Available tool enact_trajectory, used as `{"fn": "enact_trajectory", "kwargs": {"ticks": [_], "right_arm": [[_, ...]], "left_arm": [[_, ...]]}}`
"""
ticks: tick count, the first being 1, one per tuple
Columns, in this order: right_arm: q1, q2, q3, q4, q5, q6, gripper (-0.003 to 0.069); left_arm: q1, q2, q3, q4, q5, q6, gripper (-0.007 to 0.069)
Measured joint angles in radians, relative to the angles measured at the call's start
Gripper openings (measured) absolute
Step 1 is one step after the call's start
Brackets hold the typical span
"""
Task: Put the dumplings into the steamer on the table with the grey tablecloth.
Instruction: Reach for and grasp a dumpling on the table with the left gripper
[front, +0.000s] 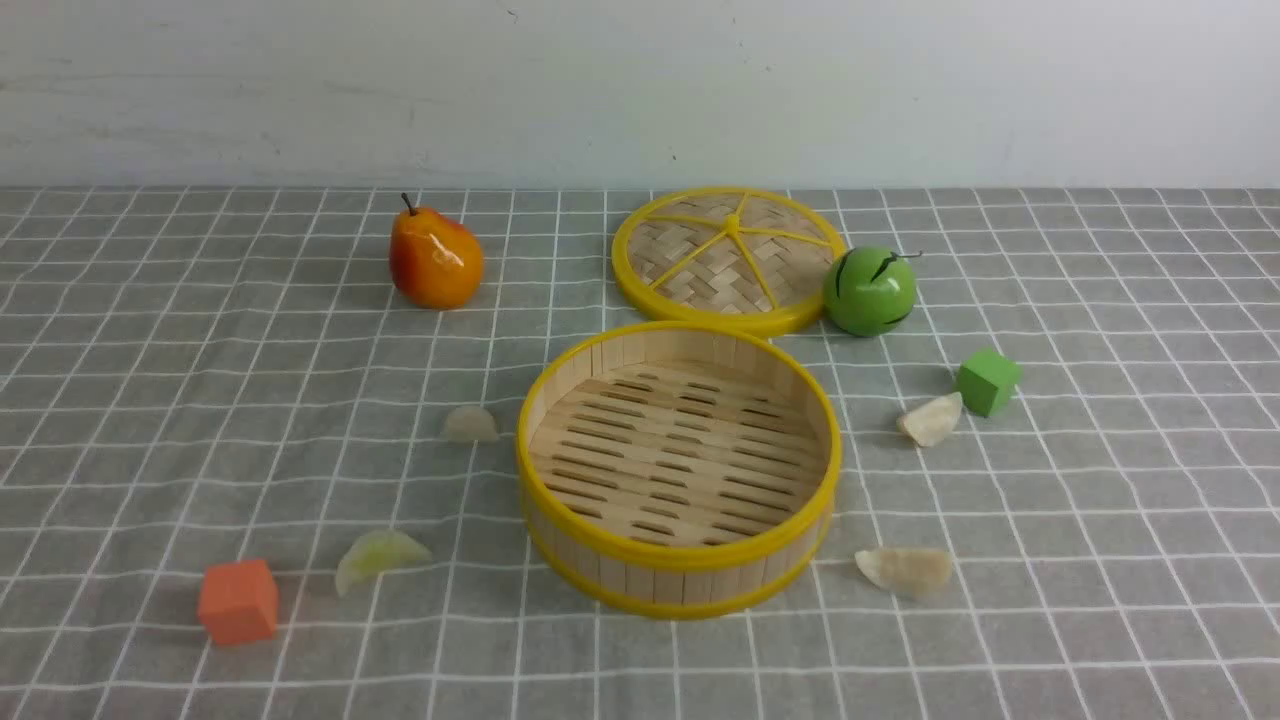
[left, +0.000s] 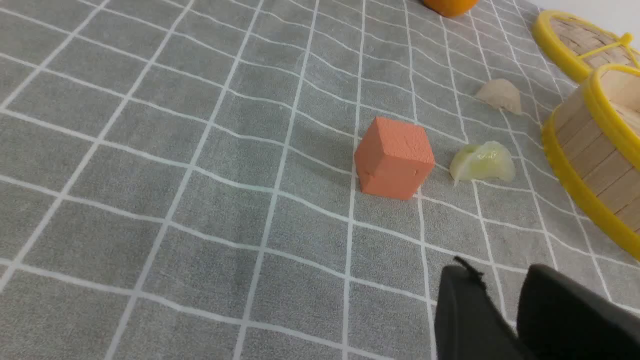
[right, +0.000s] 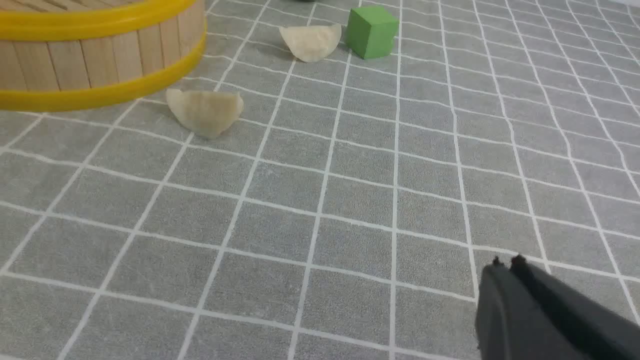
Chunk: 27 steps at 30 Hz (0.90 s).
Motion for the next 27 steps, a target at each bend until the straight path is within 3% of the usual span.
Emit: {"fn": "enact_trajectory", "kwargs": {"ticks": [27], "right_arm": [[0.0, 0.0, 0.001, -0.02, -0.026, 0.001, 0.0015]], "left_arm": [[0.0, 0.0, 0.0, 0.042, -0.004, 0.001, 0.0185]]}}
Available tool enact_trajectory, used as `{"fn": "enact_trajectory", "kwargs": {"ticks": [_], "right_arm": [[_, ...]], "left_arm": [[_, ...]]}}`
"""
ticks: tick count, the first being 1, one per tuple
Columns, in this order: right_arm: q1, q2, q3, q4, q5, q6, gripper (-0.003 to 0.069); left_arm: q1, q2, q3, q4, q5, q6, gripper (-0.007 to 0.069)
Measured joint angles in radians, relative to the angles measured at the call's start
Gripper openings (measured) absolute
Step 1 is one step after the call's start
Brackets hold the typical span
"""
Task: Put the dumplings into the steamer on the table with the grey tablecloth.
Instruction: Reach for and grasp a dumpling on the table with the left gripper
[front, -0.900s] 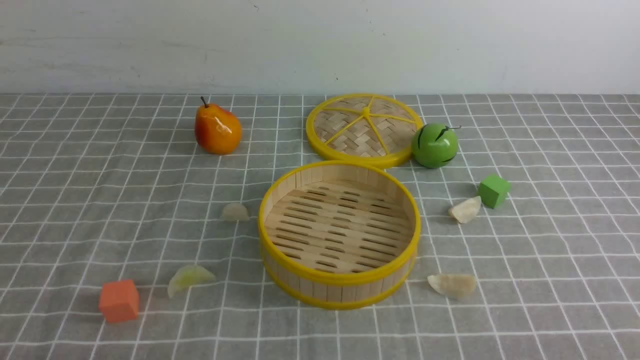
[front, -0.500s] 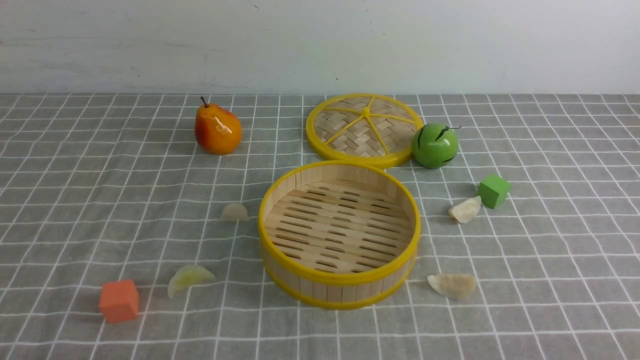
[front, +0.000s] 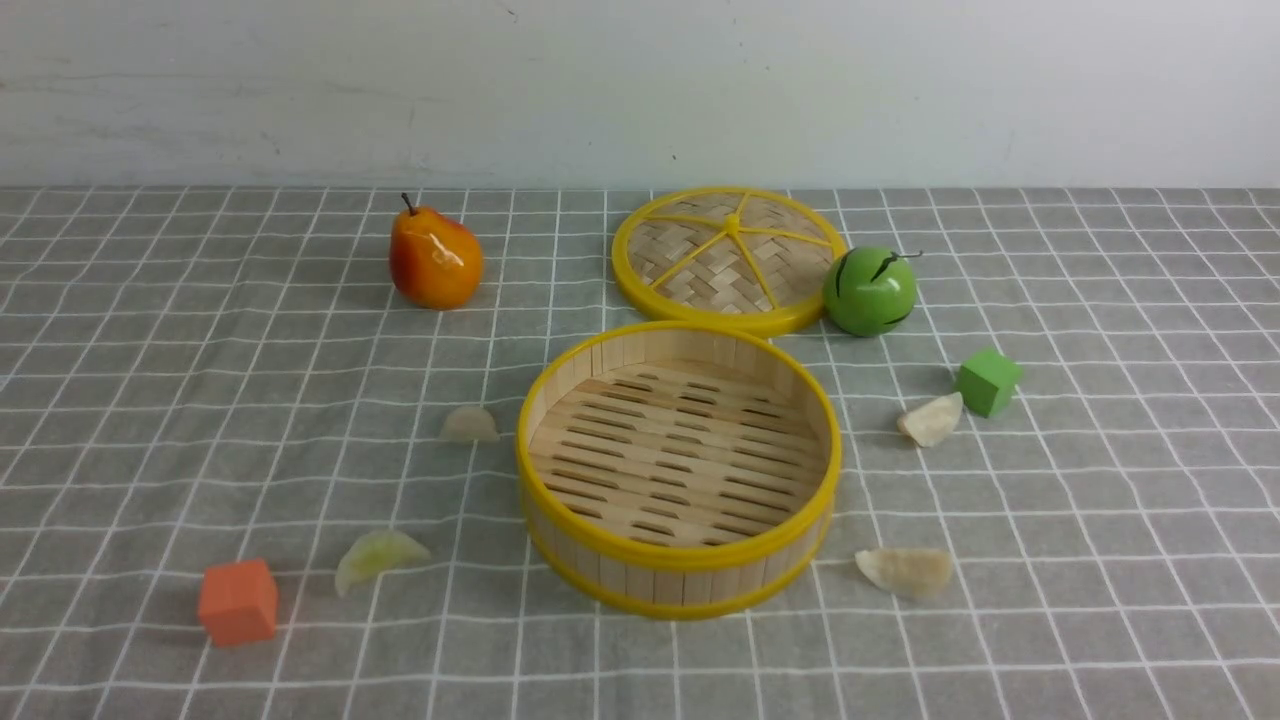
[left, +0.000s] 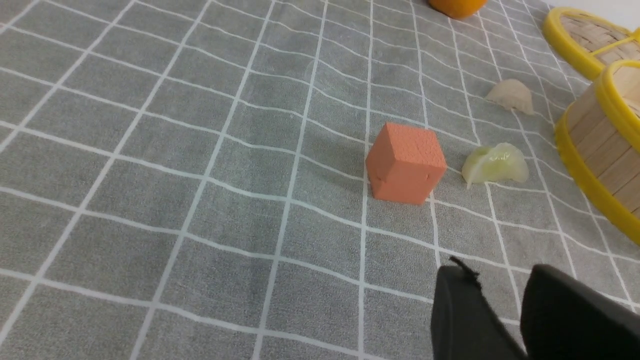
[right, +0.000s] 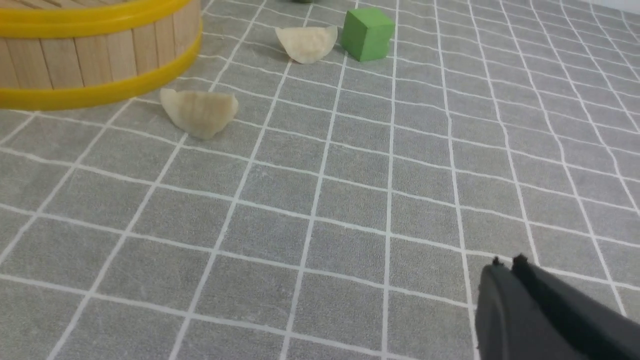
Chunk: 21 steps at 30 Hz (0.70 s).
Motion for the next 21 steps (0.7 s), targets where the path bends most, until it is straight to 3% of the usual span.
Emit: {"fn": "enact_trajectory", "kwargs": {"ticks": [6, 14, 21], "right_arm": [[0.0, 0.0, 0.009, 0.0, -0.106, 0.0, 0.0024], [0.0, 0.0, 0.009, 0.022, -0.389, 0.023, 0.0036], [0.0, 0.0, 0.009, 0.112, -0.722, 0.233, 0.0041]], "left_arm": [[0.0, 0.0, 0.0, 0.0, -0.047, 0.0, 0.0185], [0.0, 0.0, 0.0, 0.0, -0.278, 0.0, 0.0195], [0.0, 0.0, 0.0, 0.007, -0.586, -0.013, 0.02]]}}
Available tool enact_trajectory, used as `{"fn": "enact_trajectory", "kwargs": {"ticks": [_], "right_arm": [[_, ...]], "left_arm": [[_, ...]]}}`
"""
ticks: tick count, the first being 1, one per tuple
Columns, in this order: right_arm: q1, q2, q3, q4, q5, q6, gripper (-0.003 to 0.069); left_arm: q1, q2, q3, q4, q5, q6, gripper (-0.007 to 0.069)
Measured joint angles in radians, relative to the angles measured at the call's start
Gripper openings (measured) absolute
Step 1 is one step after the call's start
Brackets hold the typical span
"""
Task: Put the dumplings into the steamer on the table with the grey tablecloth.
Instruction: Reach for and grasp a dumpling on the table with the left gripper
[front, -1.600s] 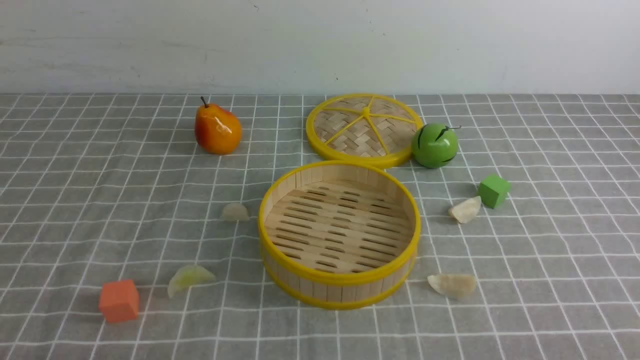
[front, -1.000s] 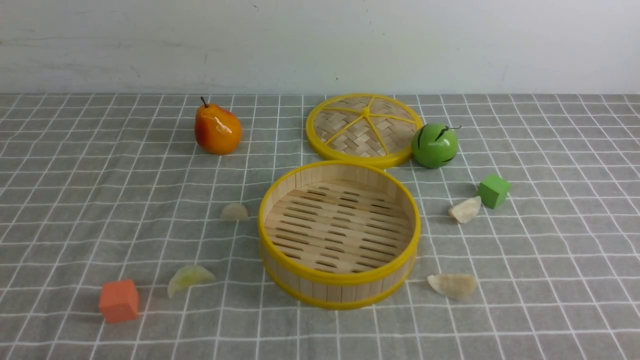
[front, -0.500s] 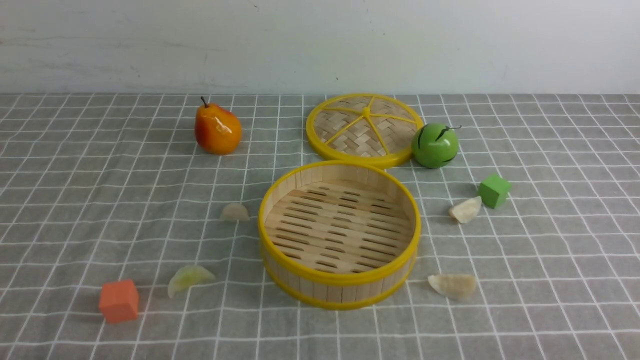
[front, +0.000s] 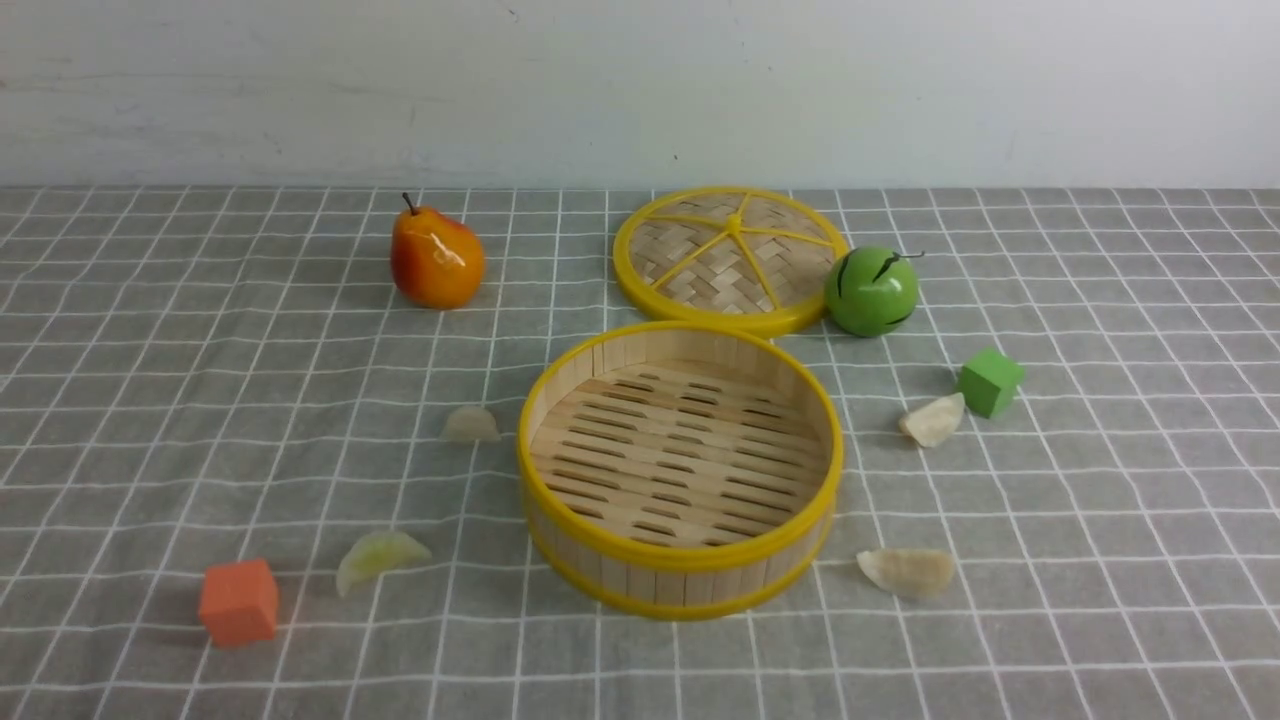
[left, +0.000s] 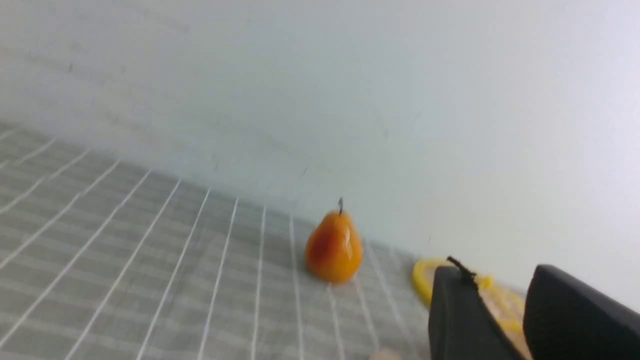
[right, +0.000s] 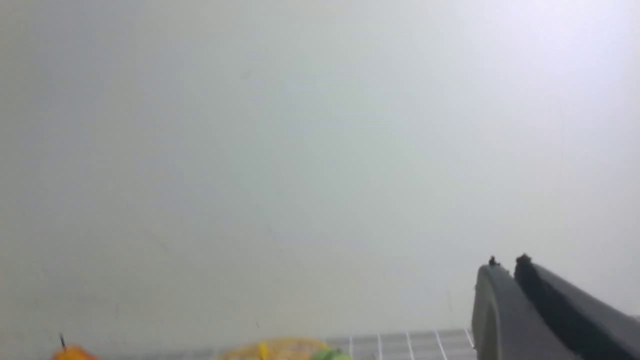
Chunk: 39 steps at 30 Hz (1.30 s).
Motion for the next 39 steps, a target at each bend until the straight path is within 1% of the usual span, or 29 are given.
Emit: {"fn": "enact_trajectory", "kwargs": {"ticks": [3, 5, 7, 9, 10, 11, 13, 14, 15, 16, 17, 19, 20, 22, 23, 24, 25, 26, 28, 30, 31, 32, 33, 34, 36, 37, 38, 39], "right_arm": [[0.0, 0.0, -0.006, 0.045, -0.052, 0.049, 0.0025], [0.0, 0.0, -0.035, 0.062, -0.045, 0.058, 0.0004], [0.0, 0.008, -0.098, 0.065, -0.004, 0.06, -0.0001], [0.0, 0.04, -0.182, 0.069, 0.037, 0.052, -0.0001], [0.0, 0.051, -0.191, 0.069, 0.042, 0.048, -0.0001], [0.0, 0.098, -0.254, 0.072, 0.087, 0.031, -0.0001], [0.0, 0.183, -0.34, 0.072, 0.168, -0.016, -0.0001], [0.0, 0.229, -0.381, 0.072, 0.222, -0.049, -0.0002], [0.0, 0.276, -0.424, 0.07, 0.284, -0.089, -0.0002], [0.0, 0.286, -0.43, 0.07, 0.296, -0.089, -0.0002], [0.0, 0.365, -0.47, 0.066, 0.407, -0.144, -0.0002], [0.0, 0.457, -0.505, 0.065, 0.543, -0.186, -0.0002], [0.0, 0.507, -0.52, 0.067, 0.623, -0.202, -0.0002], [0.0, 0.566, -0.53, 0.077, 0.72, -0.211, -0.0002], [0.0, 0.647, -0.537, 0.102, 0.851, -0.22, -0.0002], [0.0, 0.68, -0.538, 0.122, 0.901, -0.227, -0.0002], [0.0, 0.712, -0.539, 0.141, 0.944, -0.242, -0.0002], [0.0, 0.757, -0.539, 0.17, 0.997, -0.264, -0.0002], [0.0, 0.815, -0.539, 0.222, 1.04, -0.333, -0.0002], [0.0, 0.848, -0.539, 0.277, 1.037, -0.407, -0.0002], [0.0, 0.858, -0.539, 0.303, 1.03, -0.428, -0.0002], [0.0, 0.865, -0.539, 0.328, 1.022, -0.455, -0.0001], [0.0, 0.871, -0.539, 0.358, 1.014, -0.485, -0.0001], [0.0, 0.874, -0.539, 0.375, 1.01, -0.501, -0.0001], [0.0, 0.88, -0.539, 0.428, 1.007, -0.555, -0.0001], [0.0, 0.881, -0.539, 0.448, 1.007, -0.575, -0.0001], [0.0, 0.881, -0.539, 0.456, 1.007, -0.586, -0.0001], [0.0, 0.881, -0.539, 0.471, 1.004, -0.597, -0.0001]], "left_arm": [[0.0, 0.0, 0.0, -0.012, -0.114, -0.032, 0.02], [0.0, 0.0, -0.004, -0.055, -0.192, -0.093, 0.02], [0.0, 0.0, -0.053, -0.094, -0.194, -0.122, 0.0183], [0.0, 0.015, -0.142, -0.107, -0.147, -0.108, 0.014], [0.0, 0.015, -0.154, -0.107, -0.147, -0.103, 0.0134], [0.0, 0.063, -0.256, -0.109, -0.082, -0.067, 0.0079], [0.0, 0.164, -0.377, -0.109, 0.002, 0.006, 0.0005], [0.0, 0.226, -0.429, -0.109, 0.033, 0.044, -0.0015], [0.0, 0.292, -0.474, -0.109, 0.057, 0.074, -0.0014], [0.0, 0.319, -0.482, -0.109, 0.067, 0.083, -0.0014], [0.0, 0.416, -0.541, -0.11, 0.121, 0.1, -0.0014], [0.0, 0.526, -0.589, -0.114, 0.205, 0.101, -0.0014], [0.0, 0.62, -0.638, -0.116, 0.31, 0.097, -0.0014], [0.0, 0.685, -0.682, -0.12, 0.416, 0.096, -0.0014], [0.0, 0.786, -0.739, -0.136, 0.544, 0.112, -0.0014], [0.0, 0.848, -0.767, -0.154, 0.63, 0.13, -0.0014], [0.0, 0.886, -0.793, -0.168, 0.678, 0.152, -0.0014], [0.0, 0.971, -0.83, -0.212, 0.772, 0.189, -0.0014], [0.0, 1.079, -0.886, -0.298, 0.857, 0.256, -0.0014], [0.0, 1.172, -0.936, -0.391, 0.901, 0.334, -0.0014], [0.0, 1.199, -0.951, -0.419, 0.918, 0.377, -0.0013], [-0.004, 1.241, -0.976, -0.461, 0.939, 0.437, -0.001], [-0.013, 1.283, -1.001, -0.491, 0.959, 0.5, 0.0004], [-0.021, 1.3, -1.017, -0.5, 0.972, 0.536, 0.001], [-0.063, 1.401, -1.071, -0.513, 1.011, 0.652, 0.0074], [-0.095, 1.449, -1.101, -0.487, 1.023, 0.71, 0.0119], [-0.109, 1.473, -1.113, -0.467, 1.025, 0.726, 0.0145], [-0.13, 1.519, -1.13, -0.413, 1.024, 0.77, 0.02]]}}
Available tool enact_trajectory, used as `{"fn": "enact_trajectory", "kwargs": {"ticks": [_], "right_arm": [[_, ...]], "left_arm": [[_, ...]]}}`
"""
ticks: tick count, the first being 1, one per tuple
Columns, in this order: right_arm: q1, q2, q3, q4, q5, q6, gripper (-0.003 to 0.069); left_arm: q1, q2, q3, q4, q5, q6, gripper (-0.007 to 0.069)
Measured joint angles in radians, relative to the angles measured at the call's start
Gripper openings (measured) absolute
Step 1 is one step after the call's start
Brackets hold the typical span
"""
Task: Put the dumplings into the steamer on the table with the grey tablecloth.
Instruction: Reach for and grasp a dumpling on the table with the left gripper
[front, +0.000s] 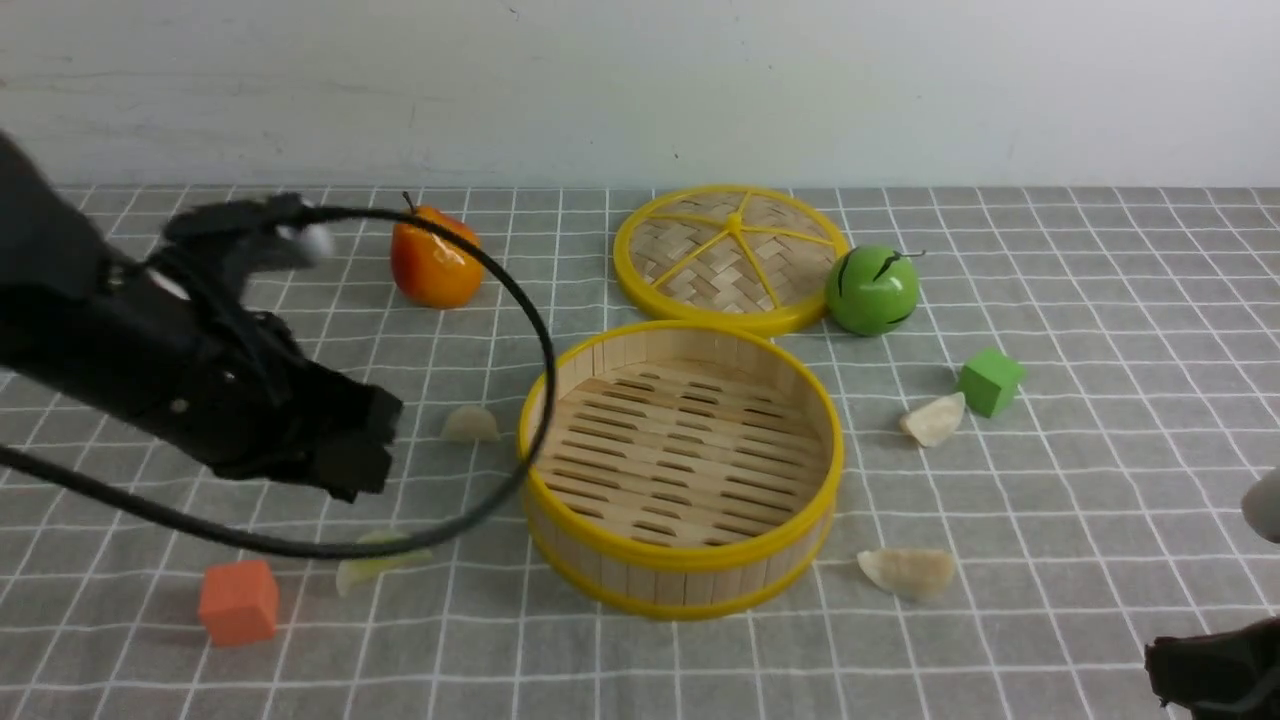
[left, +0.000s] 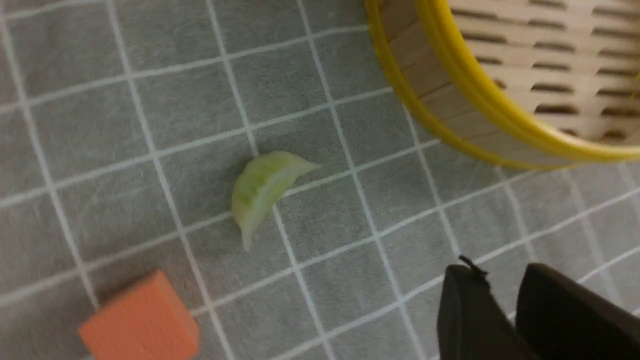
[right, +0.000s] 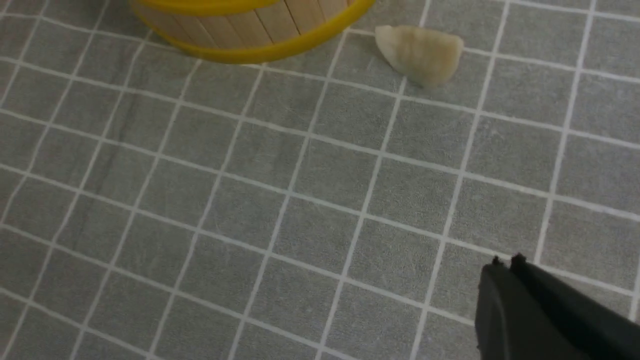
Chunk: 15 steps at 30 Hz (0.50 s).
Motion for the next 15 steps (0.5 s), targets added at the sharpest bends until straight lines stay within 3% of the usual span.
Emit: {"fn": "enact_trajectory", "kwargs": {"ticks": [4, 9, 13, 15], "right_arm": [[0.0, 0.0, 0.0, 0.049, -0.001, -0.013, -0.0001], [0.0, 0.0, 0.0, 0.07, 0.003, -0.03, -0.0001], [0.0, 0.0, 0.0, 0.087, 0.01, -0.04, -0.0001], [0.0, 0.0, 0.0, 0.092, 0.01, -0.042, 0.0]], "left_arm": [[-0.036, 0.137, -0.029, 0.163, -0.054, 0.079, 0.0367], [-0.039, 0.286, -0.03, 0.255, -0.15, 0.093, 0.0449], [-0.04, 0.371, -0.04, 0.242, -0.217, 0.096, 0.0361], [-0.04, 0.374, -0.045, 0.229, -0.216, 0.086, 0.0223]]}}
